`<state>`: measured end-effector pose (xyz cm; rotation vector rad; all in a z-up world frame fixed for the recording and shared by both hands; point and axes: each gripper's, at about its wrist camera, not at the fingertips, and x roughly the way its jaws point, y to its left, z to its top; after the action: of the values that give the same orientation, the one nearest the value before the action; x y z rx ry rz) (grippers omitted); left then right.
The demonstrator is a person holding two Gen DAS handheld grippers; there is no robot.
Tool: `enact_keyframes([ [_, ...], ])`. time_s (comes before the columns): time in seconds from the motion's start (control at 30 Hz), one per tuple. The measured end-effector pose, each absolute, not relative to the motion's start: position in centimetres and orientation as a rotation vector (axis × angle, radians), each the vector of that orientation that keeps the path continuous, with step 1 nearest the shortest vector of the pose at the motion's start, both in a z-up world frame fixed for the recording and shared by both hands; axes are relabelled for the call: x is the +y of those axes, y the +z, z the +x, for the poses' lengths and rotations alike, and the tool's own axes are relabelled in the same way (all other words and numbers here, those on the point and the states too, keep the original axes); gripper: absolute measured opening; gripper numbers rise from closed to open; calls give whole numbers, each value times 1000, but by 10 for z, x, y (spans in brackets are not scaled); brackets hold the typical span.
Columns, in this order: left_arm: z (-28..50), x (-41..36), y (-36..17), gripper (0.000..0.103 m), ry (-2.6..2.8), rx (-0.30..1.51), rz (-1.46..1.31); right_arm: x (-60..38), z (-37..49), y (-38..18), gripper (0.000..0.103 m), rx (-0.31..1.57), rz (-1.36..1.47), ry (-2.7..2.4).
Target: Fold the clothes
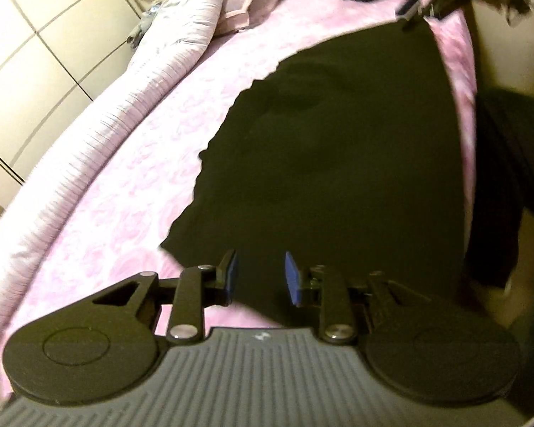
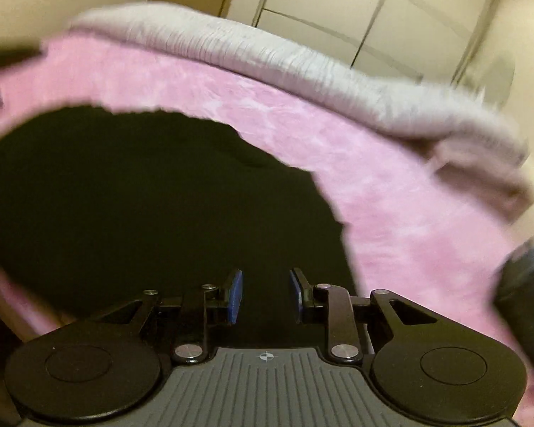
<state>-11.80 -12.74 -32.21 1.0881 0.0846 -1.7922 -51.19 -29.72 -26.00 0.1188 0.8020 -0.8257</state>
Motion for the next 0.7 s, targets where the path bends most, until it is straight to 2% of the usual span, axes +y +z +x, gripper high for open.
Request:
enact_keyframes([
  [0.2, -118, -206, -345, 25, -1808, 264, 972, -383, -450, -258, 27, 746, 365, -703],
  [0.27, -108, -229, -358, 21, -1778, 331, 977, -412, -427, -263, 27, 739, 396, -674],
  [0.3, -103, -238, -366, 18, -1753, 343, 1002, -428, -419, -272, 27, 776, 384, -677],
  [0.37, -92, -248, -380, 19, -1722, 311, 1043, -460, -405, -291, 27, 844, 361, -687],
  [0.43, -79, -252, -382, 22, -1728, 329, 1004, -485, -409, -300, 27, 827, 378, -719],
  [0.53, -70, -259, -379, 27, -1720, 347, 982, -515, -421, -301, 15, 766, 434, -810],
  [0.6, -68, -260, -378, 27, -1721, 343, 989, -527, -424, -300, 13, 766, 441, -824],
  [0.7, -58, -257, -370, 14, -1659, 333, 992, -521, -420, -291, 13, 796, 361, -838],
])
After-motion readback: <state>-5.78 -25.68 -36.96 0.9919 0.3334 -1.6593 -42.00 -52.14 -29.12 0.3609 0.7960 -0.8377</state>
